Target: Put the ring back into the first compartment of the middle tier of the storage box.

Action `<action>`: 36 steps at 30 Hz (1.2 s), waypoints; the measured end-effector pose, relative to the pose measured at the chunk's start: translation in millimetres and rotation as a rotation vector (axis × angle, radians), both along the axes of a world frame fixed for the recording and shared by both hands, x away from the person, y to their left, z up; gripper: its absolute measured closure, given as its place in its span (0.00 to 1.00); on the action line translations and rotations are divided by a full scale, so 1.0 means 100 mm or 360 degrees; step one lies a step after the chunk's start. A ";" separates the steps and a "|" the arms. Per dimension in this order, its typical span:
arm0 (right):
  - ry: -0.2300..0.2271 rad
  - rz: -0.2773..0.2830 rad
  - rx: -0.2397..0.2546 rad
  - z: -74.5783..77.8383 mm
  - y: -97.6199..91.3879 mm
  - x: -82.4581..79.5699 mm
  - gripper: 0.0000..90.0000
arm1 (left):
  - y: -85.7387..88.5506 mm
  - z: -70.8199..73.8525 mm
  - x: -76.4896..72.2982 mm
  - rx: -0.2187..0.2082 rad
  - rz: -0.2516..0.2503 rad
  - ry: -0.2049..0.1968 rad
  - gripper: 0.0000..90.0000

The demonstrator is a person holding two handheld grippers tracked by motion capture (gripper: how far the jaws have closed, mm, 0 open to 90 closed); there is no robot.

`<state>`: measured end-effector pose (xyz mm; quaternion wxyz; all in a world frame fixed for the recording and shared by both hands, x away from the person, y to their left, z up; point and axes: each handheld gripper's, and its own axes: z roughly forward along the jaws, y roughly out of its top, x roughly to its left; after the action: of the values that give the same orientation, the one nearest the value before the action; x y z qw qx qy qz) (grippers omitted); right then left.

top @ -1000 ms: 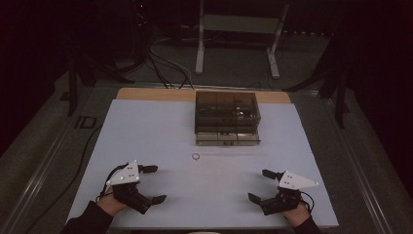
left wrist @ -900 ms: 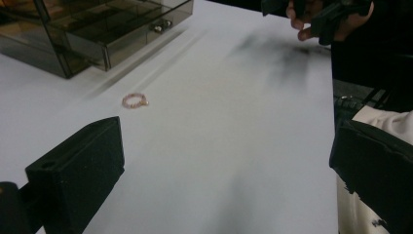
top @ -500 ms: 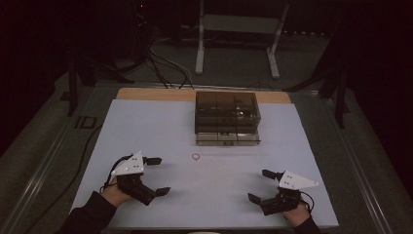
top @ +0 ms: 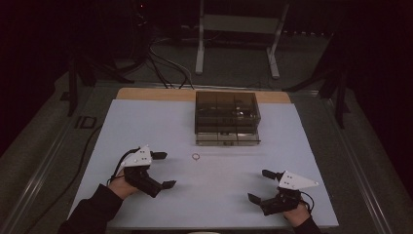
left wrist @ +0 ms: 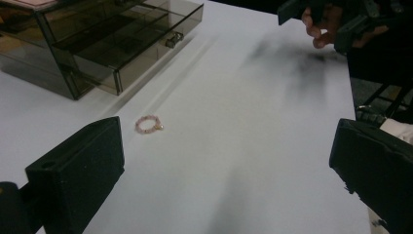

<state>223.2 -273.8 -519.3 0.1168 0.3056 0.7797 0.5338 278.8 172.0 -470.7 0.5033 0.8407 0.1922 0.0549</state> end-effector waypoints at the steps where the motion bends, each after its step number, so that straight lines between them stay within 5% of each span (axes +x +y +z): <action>1: 0.0000 0.0000 0.0000 0.00 0.00 0.00 0.00 | -0.01 0.00 0.01 0.0001 0.0000 0.0003 0.01; 36: -0.0008 0.0010 -0.0008 0.00 0.00 -0.01 0.00 | -0.38 0.00 0.42 0.0025 -0.0007 0.0023 0.01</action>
<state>222.6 -273.5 -518.9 0.1180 0.3016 0.7817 0.5329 320.6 133.9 -470.9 0.4954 0.8454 0.1934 0.0491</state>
